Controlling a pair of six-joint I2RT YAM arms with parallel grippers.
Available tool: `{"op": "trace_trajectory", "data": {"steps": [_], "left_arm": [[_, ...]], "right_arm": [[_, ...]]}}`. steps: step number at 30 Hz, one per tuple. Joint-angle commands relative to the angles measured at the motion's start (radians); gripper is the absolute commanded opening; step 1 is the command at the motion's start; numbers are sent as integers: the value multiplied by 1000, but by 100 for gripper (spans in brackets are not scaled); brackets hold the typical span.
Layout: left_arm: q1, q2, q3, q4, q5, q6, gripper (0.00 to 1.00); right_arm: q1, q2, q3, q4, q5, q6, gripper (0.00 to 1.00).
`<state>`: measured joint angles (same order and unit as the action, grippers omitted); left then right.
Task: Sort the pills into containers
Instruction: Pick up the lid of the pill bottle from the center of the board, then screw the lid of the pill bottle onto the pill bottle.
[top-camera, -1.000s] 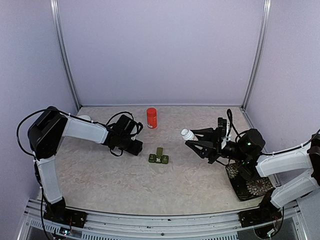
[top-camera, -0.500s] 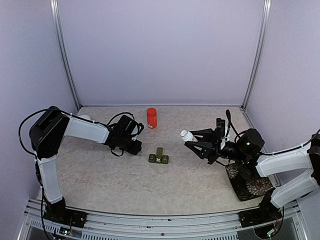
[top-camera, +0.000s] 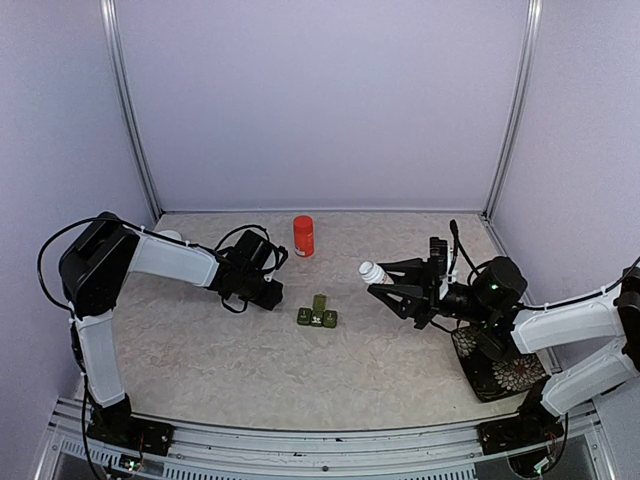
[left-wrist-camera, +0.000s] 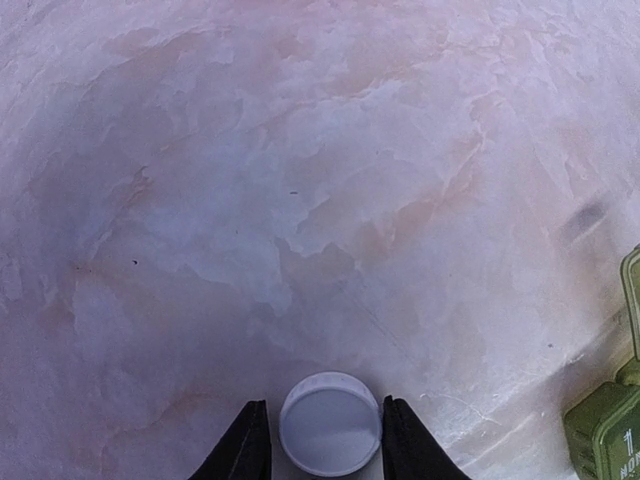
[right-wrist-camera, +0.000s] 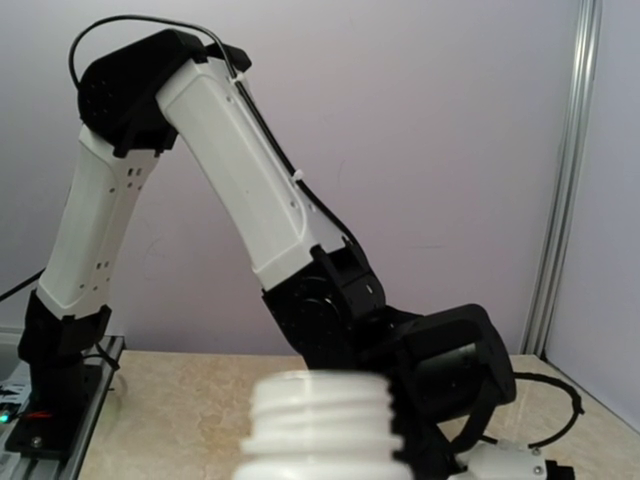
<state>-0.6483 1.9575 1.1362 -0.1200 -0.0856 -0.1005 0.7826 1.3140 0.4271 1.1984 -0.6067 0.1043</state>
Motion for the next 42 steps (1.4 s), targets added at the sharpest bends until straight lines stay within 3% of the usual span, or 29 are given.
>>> {"op": "trace_trajectory", "data": {"steps": [1,12,22,42], "left_arm": [[2,-5,15,16,11,7,37],[3,3,12,22,21,5,27],[-16,-86,16,9,16,2,26],[-204,-354,95,33,231,-99,27]], "right_arm": [[-5,12,27,-12,0,-6,0],[-5,18,31,-23,1,-8,0],[-5,20,52,-78,-29,-29,0],[-5,-54,48,-235,103,-127,0]]}}
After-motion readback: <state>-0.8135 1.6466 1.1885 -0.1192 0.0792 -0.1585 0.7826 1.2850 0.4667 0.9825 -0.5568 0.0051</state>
